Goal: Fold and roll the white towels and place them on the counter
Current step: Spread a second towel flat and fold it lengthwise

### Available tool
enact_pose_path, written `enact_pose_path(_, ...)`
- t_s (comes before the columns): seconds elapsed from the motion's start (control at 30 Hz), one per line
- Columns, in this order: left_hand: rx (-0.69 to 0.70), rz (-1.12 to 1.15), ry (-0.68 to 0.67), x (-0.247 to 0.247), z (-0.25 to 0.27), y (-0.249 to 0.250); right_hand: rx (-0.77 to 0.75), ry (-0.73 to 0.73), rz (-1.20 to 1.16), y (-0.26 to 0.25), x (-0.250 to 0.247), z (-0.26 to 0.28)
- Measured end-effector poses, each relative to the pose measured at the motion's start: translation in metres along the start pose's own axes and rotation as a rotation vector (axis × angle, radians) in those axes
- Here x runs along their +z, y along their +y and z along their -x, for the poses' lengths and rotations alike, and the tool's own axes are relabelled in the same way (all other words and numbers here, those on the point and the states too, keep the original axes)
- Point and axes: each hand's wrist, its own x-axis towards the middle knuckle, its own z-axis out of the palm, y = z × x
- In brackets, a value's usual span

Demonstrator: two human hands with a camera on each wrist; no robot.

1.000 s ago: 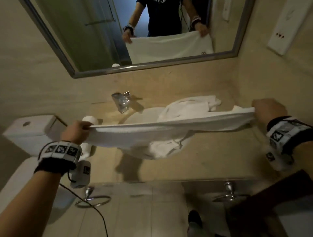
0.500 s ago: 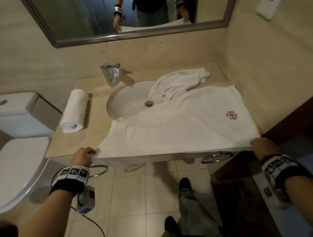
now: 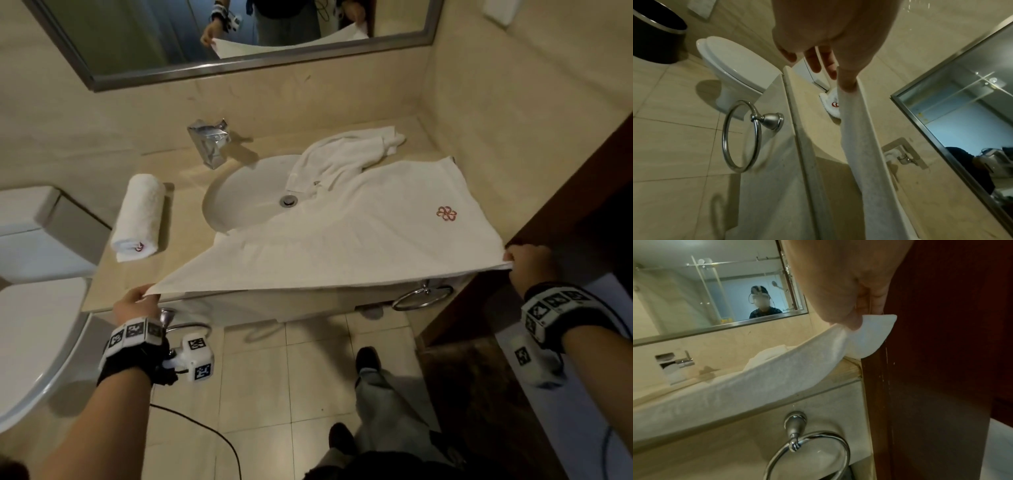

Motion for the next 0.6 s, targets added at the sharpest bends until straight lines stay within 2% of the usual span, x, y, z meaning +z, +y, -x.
enact_pose_path(0.1,0.033,0.011,0.019,-0.007,-0.005,-0.009,0.04,-0.062,0.022,-0.001,-0.004,0.007)
enact_pose_path(0.2,0.124,-0.065,-0.08,-0.014,-0.01,-0.02,0.156,-0.144,0.035,-0.001,-0.009,0.013)
enact_pose_path(0.27,0.161,-0.197,-0.189,-0.017,-0.016,-0.032,0.212,-0.196,0.046,-0.002,-0.01,0.013)
enact_pose_path(0.33,0.103,-0.366,-0.207,-0.021,-0.017,-0.039,0.271,-0.245,0.034,-0.007,-0.012,0.014)
enact_pose_path(0.43,0.095,-0.518,-0.11,-0.023,-0.014,-0.036,0.233,-0.247,0.034,-0.011,-0.018,0.009)
enact_pose_path(0.6,0.1,-0.473,-0.096,-0.02,-0.032,-0.007,0.089,-0.199,0.012,-0.027,-0.044,-0.014)
